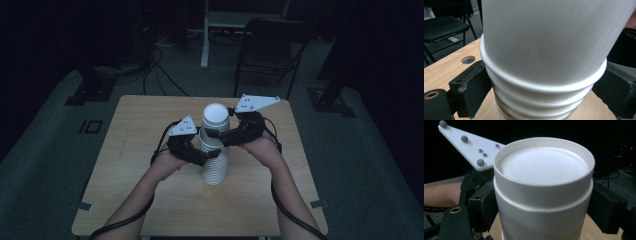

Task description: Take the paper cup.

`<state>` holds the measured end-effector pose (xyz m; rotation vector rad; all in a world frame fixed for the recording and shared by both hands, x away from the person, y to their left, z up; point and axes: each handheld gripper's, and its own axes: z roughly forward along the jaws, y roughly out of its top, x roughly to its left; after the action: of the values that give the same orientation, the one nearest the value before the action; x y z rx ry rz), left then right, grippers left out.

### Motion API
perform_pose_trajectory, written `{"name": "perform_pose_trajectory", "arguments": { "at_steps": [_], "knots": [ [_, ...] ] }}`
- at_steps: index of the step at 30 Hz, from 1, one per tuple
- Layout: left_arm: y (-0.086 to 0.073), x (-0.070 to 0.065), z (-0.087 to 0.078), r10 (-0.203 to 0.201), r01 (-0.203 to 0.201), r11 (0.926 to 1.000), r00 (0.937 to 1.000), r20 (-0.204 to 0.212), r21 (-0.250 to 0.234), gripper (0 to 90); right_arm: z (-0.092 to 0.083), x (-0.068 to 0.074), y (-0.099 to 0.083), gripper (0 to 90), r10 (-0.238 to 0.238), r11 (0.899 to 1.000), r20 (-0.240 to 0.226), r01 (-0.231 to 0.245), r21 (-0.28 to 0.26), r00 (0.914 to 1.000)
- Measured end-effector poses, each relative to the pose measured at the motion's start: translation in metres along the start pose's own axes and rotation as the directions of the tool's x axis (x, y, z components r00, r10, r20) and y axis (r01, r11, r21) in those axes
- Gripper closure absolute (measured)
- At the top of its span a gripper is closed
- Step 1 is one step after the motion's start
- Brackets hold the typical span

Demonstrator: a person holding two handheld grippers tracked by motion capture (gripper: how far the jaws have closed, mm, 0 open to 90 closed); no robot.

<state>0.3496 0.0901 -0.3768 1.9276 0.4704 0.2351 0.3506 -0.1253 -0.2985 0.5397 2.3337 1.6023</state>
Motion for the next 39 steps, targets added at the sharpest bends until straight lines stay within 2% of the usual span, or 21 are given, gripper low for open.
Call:
{"name": "perform_pose_trajectory", "arguments": {
  "at_steps": [3,6,11,18,39],
  "knots": [
    [0.000,0.000,0.000,0.002,-0.002,1.0000,1.0000,0.000,0.002,7.2,-0.003,0.000,0.004,19.3,0.013,1.000,0.004,-0.013,-0.024,0.9999],
    [0.000,0.000,0.000,0.001,-0.001,1.0000,1.0000,0.001,0.003,7.2,-0.005,0.000,0.008,19.3,0.005,0.999,0.007,-0.004,-0.032,1.0000],
    [0.000,0.000,0.000,0.002,-0.002,1.0000,1.0000,0.002,0.006,7.2,-0.005,0.002,0.014,19.4,-0.013,1.000,0.016,0.013,-0.013,0.9998],
    [0.001,0.000,-0.001,0.002,-0.002,0.9999,1.0000,0.003,0.010,7.2,-0.006,0.002,0.020,19.4,-0.008,1.000,0.014,0.008,-0.018,0.9999],
    [0.001,0.001,0.000,0.005,-0.005,0.9999,1.0000,0.001,0.012,7.2,-0.027,0.002,0.048,19.7,-0.001,0.995,0.056,0.007,-0.104,0.9984]
  ]
}}
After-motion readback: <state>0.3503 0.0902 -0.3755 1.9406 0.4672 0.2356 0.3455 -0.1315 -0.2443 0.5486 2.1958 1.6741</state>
